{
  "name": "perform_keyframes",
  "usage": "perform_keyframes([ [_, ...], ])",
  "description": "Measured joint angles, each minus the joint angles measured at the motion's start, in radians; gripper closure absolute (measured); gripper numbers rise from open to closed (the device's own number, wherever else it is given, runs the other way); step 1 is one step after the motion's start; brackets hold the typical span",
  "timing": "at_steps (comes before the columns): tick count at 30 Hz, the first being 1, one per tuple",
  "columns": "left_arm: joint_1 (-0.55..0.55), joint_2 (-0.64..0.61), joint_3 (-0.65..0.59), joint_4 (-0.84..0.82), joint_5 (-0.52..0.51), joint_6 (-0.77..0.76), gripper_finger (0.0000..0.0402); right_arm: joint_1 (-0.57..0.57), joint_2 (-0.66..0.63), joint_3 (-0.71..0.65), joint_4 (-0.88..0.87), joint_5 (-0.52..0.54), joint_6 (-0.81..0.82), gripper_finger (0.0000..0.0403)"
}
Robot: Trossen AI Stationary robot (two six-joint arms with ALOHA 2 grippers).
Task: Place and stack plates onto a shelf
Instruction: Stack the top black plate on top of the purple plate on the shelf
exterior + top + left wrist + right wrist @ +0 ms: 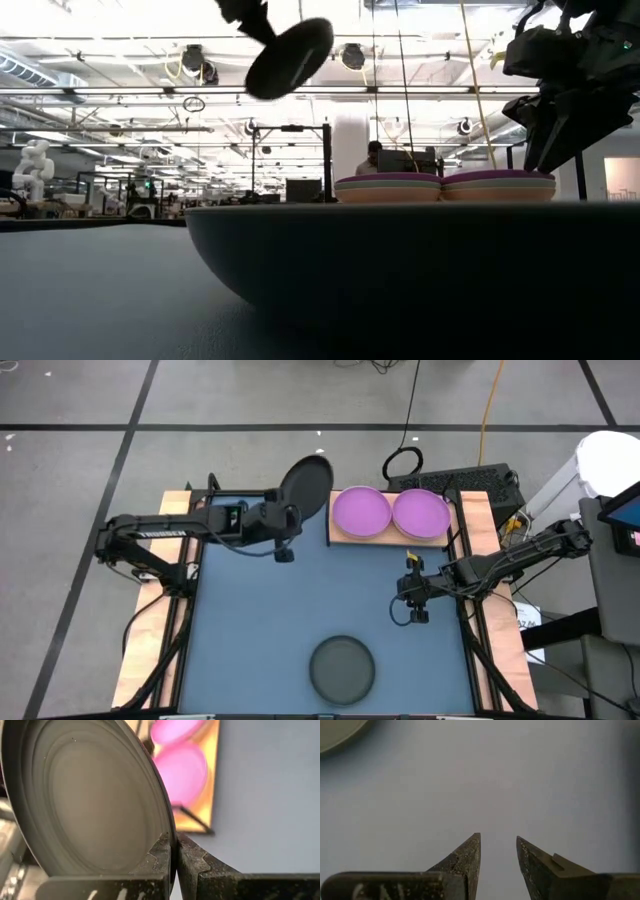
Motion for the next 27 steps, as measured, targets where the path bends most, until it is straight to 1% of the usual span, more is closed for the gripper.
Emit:
perform_keyframes([
  [7, 0.021, 0.0, 0.064, 0.174, 0.059, 0.102, 0.039, 0.0, 0.0, 0.0, 0.0, 0.0, 0.0, 0.0292],
  [11, 0.053, 0.01, 0.097, 0.286, 0.163, 0.095, 0.039, 0.0, 0.0, 0.0, 0.0, -0.007, 0.002, 0.0292],
  [13, 0.061, 0.027, 0.118, 0.315, 0.184, 0.097, 0.039, 0.0, 0.0, 0.0, 0.002, -0.036, 0.005, 0.0292],
  [17, 0.068, 0.1, 0.197, 0.327, 0.208, 0.109, 0.039, 0.0, 0.0, 0.001, 0.026, -0.081, 0.004, 0.0292],
  [27, 0.068, 0.341, 0.461, 0.324, 0.264, 0.161, 0.039, 0.0, 0.0, 0.001, 0.044, -0.082, 0.003, 0.0292],
])
